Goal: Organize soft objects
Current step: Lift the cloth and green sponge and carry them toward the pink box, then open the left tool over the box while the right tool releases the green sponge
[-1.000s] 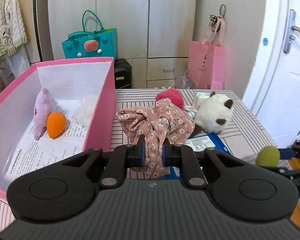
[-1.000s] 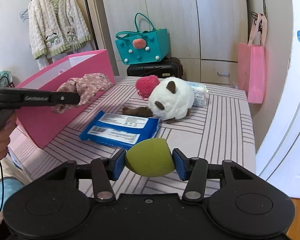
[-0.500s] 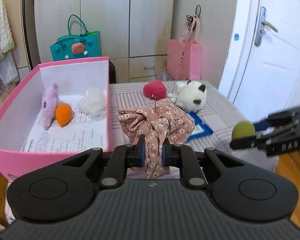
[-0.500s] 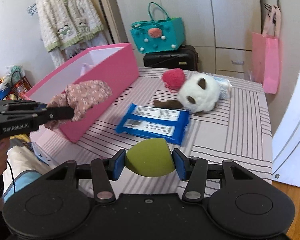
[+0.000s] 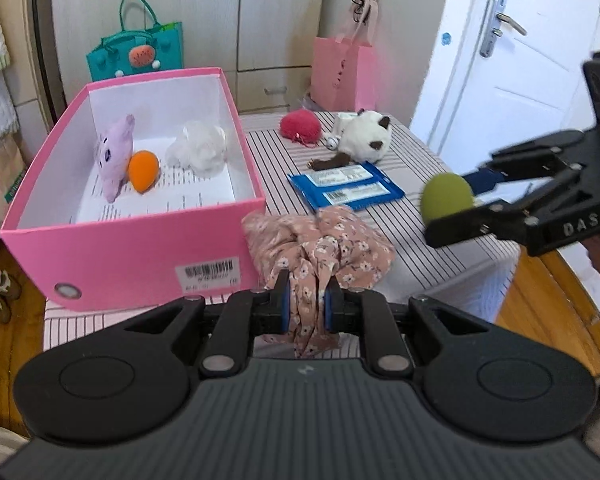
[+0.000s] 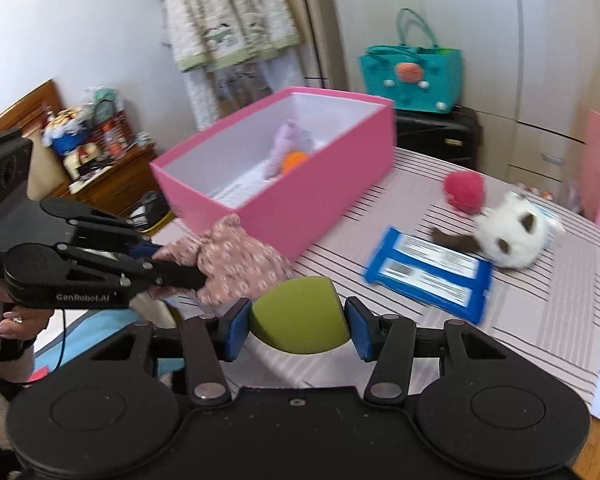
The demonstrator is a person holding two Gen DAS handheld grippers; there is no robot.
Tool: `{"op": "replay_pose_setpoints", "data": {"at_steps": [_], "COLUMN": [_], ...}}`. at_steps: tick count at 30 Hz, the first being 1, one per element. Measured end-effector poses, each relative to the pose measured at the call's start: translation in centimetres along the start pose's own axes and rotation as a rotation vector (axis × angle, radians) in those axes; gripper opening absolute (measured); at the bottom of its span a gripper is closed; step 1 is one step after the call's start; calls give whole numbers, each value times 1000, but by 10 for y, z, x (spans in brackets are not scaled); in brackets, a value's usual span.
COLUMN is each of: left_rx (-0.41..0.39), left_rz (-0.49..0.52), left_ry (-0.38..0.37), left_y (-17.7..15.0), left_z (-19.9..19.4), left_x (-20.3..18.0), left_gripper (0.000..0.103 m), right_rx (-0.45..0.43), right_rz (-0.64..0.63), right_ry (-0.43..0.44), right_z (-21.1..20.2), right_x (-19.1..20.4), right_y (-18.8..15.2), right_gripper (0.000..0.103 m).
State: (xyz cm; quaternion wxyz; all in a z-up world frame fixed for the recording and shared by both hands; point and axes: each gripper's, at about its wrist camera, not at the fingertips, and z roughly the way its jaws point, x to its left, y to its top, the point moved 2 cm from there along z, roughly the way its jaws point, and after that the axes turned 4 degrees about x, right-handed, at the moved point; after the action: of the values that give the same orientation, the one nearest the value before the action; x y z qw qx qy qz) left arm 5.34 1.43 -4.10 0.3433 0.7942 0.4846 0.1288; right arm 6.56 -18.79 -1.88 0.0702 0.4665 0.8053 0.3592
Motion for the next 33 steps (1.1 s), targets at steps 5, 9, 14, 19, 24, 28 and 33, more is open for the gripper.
{"op": "replay_pose_setpoints", "data": {"at_steps": [5, 9, 14, 19, 24, 28, 33], "left_rx": [25, -8, -77, -125, -111, -91, -69], "left_rz": [8, 16, 15, -26, -59, -35, -27], "left_ry": [-33, -25, 4, 19, 76, 195, 177], "left_y": [0, 6, 22, 45, 65, 74, 76], "left_z": [-26, -46, -61, -55, -24, 8, 24], "left_x": [11, 20, 39, 69, 98, 115, 127], "left_gripper": [14, 14, 14, 14, 14, 14, 15], "right_rx": [8, -15, -66, -122, -135, -104, -62], "right_rz": [-54, -87, -106, -122, -163, -167, -214], "right_ry": [40, 43, 46, 38, -68, -87, -69], "right_z": [2, 3, 8, 26, 61, 96, 130], "right_x": [24, 36, 42, 41, 33, 20, 13], "right_y": [18, 36, 66, 93, 116, 134, 146], "right_gripper": [57, 57, 57, 57, 57, 57, 57]}}
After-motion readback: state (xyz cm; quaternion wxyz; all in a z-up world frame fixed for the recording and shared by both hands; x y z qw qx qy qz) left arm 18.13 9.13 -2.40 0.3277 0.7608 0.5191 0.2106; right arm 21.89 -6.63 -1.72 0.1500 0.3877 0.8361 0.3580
